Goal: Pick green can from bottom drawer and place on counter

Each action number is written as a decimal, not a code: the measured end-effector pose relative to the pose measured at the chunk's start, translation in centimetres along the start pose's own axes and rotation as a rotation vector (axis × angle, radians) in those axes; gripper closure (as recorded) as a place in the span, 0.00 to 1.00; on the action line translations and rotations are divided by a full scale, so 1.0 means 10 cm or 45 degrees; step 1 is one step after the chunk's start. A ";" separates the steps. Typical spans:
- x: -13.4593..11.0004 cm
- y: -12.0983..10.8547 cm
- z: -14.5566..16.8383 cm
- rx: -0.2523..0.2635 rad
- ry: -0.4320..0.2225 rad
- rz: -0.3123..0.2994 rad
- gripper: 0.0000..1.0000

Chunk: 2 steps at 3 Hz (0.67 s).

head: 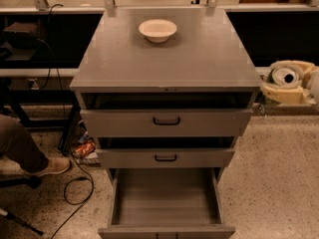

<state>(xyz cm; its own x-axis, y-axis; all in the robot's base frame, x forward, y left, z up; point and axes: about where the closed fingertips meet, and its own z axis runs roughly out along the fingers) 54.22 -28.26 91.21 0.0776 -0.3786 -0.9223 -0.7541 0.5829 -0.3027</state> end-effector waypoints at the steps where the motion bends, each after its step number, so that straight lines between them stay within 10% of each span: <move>1: -0.22 -0.20 0.12 -0.043 0.009 -0.003 1.00; 2: -0.34 -0.40 0.47 -0.098 0.028 0.035 1.00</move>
Offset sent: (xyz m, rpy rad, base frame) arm 0.1061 0.0440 0.0433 0.0051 0.1262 0.0876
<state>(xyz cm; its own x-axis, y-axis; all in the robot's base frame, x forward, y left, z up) 60.06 -25.92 94.45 0.0425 -0.3794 -0.9243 -0.8036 0.5366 -0.2572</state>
